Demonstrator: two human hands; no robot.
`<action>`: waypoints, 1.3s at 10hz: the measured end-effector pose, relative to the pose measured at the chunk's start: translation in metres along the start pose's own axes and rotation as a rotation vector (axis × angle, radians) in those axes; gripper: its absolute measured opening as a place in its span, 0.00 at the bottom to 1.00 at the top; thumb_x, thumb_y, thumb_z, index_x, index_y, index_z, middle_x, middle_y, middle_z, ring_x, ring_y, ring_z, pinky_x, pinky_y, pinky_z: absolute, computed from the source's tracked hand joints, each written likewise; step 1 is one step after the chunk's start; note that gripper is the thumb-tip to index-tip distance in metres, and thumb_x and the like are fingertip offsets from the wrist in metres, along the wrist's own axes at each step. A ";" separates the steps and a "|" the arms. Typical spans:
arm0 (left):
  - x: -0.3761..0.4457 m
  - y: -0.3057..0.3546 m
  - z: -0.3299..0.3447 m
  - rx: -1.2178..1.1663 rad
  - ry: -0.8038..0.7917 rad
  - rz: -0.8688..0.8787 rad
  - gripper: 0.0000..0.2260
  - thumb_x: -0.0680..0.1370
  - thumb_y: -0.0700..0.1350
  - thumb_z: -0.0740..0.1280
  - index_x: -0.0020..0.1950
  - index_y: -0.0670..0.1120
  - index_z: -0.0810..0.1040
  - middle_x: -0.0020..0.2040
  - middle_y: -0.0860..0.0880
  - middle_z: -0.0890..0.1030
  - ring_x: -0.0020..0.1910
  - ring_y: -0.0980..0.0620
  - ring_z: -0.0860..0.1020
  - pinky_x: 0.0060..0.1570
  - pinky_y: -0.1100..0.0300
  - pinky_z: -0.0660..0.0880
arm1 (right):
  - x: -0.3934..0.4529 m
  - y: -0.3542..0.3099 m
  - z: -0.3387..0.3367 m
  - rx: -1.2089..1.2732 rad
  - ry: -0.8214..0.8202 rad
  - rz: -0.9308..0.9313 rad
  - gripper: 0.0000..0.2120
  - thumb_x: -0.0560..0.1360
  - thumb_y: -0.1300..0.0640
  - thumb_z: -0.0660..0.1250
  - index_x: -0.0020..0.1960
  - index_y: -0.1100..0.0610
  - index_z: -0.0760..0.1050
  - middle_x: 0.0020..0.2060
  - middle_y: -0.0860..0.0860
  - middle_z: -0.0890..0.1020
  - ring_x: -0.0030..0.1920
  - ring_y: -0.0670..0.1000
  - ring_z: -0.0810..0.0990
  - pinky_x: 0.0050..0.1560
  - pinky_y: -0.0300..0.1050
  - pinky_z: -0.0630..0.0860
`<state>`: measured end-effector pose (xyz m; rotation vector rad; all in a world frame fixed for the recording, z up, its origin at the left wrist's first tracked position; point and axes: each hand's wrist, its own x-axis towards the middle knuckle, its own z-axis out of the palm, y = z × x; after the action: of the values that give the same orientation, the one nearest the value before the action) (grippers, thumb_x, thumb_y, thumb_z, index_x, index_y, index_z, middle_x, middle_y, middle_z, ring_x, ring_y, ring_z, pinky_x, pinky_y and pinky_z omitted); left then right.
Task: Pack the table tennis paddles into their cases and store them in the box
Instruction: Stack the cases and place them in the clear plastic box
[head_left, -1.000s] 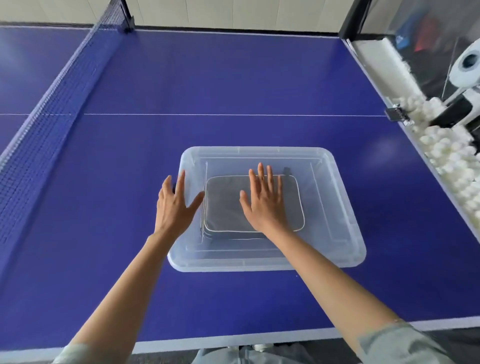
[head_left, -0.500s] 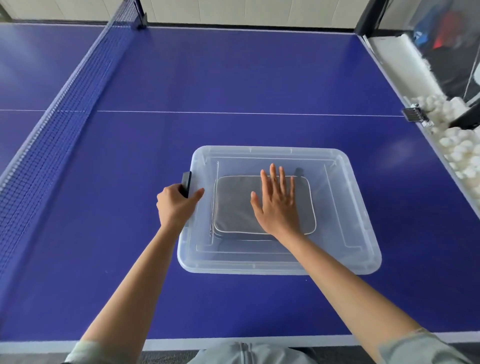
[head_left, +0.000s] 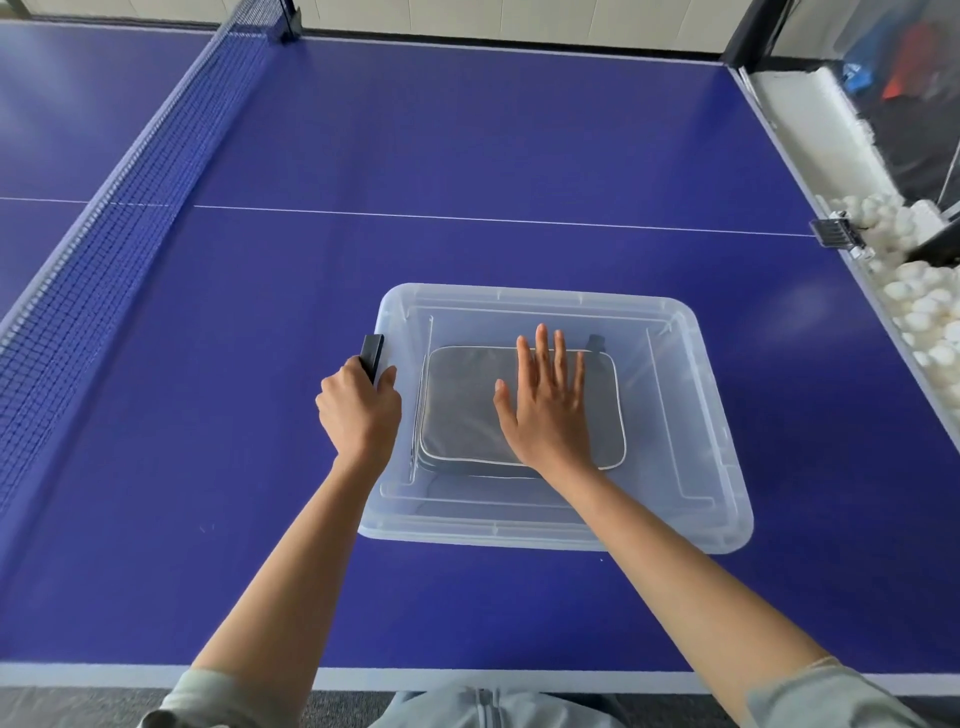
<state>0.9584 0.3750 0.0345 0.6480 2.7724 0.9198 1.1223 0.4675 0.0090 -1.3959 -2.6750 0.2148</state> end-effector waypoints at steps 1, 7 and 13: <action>-0.002 0.004 0.001 0.074 0.013 0.018 0.11 0.78 0.46 0.65 0.46 0.36 0.75 0.41 0.38 0.79 0.40 0.37 0.76 0.37 0.53 0.66 | 0.001 0.000 0.001 0.009 0.002 -0.003 0.30 0.80 0.44 0.45 0.77 0.57 0.46 0.77 0.57 0.44 0.77 0.57 0.40 0.76 0.59 0.41; -0.052 0.076 0.077 0.298 -0.268 0.632 0.22 0.81 0.57 0.47 0.76 0.59 0.52 0.78 0.46 0.49 0.77 0.41 0.41 0.73 0.41 0.38 | 0.003 0.055 -0.041 0.626 0.055 -0.021 0.19 0.79 0.67 0.55 0.69 0.63 0.69 0.71 0.57 0.68 0.72 0.54 0.65 0.71 0.40 0.58; -0.055 0.069 0.093 0.455 -0.220 0.648 0.31 0.72 0.70 0.30 0.74 0.63 0.38 0.78 0.47 0.38 0.75 0.40 0.34 0.71 0.36 0.36 | -0.018 0.165 -0.054 0.622 0.117 0.692 0.33 0.72 0.42 0.68 0.68 0.62 0.67 0.62 0.59 0.76 0.63 0.59 0.73 0.61 0.52 0.71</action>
<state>1.0573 0.4495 0.0019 1.6662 2.5976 0.2395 1.2747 0.5496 0.0319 -1.9171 -1.6889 0.8904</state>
